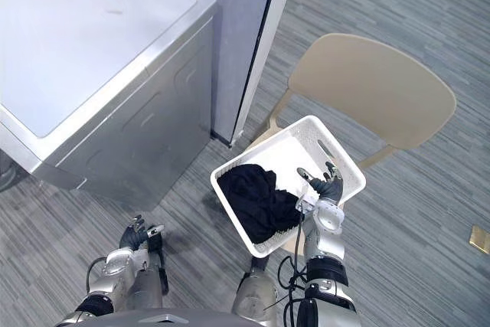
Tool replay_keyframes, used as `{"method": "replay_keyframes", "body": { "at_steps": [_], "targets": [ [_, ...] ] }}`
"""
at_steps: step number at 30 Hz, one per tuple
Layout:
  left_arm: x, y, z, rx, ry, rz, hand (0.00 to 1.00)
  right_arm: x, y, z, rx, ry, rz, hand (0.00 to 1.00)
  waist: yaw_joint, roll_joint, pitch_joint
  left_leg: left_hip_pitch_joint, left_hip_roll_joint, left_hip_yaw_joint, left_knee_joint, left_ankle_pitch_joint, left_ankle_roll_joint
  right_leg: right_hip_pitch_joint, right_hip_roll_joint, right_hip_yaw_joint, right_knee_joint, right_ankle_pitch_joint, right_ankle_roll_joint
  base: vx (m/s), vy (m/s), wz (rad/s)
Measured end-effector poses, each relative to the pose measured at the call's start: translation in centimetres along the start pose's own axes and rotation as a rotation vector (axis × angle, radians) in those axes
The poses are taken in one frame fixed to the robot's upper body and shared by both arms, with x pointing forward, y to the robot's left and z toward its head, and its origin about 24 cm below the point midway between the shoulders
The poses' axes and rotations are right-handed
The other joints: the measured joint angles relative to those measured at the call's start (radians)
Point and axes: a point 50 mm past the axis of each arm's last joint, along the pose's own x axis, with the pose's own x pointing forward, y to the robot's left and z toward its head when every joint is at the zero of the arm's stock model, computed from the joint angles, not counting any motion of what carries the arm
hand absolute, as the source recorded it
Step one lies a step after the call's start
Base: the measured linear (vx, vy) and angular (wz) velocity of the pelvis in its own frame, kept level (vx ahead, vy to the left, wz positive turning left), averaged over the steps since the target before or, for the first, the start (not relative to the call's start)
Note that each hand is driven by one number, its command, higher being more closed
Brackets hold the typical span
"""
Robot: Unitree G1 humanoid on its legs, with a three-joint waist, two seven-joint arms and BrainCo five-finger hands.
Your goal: Pick up the laundry basket with both hands and put the clothes into the washing machine.
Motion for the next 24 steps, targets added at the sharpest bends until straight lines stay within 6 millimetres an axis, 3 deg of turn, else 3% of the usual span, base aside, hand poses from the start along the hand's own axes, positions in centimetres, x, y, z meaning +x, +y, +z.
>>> {"method": "replay_keyframes", "body": {
  "at_steps": [2, 5, 11, 16, 19, 24],
  "targets": [
    [-0.2, 0.5, -0.4, 0.009, 0.010, 0.007, 0.00, 0.0, 0.2, -0.1, -0.019, 0.002, 0.031, 0.00, -0.007, 0.000, -0.018, 0.008, -0.001, 0.003, 0.000, -0.007, -0.004, 0.014, 0.002, 0.001, -0.019, 0.006, 0.003, 0.05, -0.008, -0.05],
    [-0.5, 0.8, -1.2, 0.041, 0.030, 0.001, 0.00, -0.3, 0.6, -0.4, -0.231, -0.011, 0.153, 0.00, -0.013, -0.001, -0.034, 0.025, -0.004, 0.009, -0.001, -0.015, -0.001, 0.038, 0.004, 0.004, -0.049, 0.018, 0.005, 0.02, -0.005, -0.05],
    [-1.4, 1.3, -3.3, 0.150, 0.091, -0.053, 0.00, -1.4, 1.8, -1.4, -0.873, -0.072, 0.524, 0.00, -0.015, 0.001, -0.054, 0.028, -0.008, 0.012, -0.001, -0.025, -0.007, 0.047, 0.003, 0.011, -0.070, 0.022, 0.009, 0.00, 0.000, 0.00],
    [-1.7, 2.4, -4.2, 0.215, 0.126, -0.058, 0.00, -2.9, 2.7, -3.2, -1.290, -0.122, 0.818, 0.00, -0.007, 0.001, -0.054, 0.023, -0.014, 0.009, -0.001, -0.028, -0.002, 0.045, 0.000, 0.020, -0.073, 0.023, 0.012, 0.00, 0.000, 0.00],
    [-1.7, 2.9, -4.2, 0.241, 0.129, -0.054, 0.00, -3.9, 3.0, -4.3, -1.438, -0.139, 0.972, 0.00, -0.002, 0.000, -0.054, 0.015, -0.015, 0.005, -0.001, -0.028, -0.002, 0.039, 0.000, 0.019, -0.073, 0.023, 0.012, 0.00, 0.000, 0.00],
    [-1.7, 3.0, -4.1, 0.245, 0.126, -0.052, 0.00, -4.4, 2.6, -4.9, -1.592, -0.146, 1.066, 0.00, 0.001, -0.002, -0.051, -0.005, -0.017, -0.002, -0.001, -0.025, -0.004, 0.020, 0.000, 0.019, -0.072, 0.028, 0.008, 0.00, 0.000, 0.00]
  ]
}}
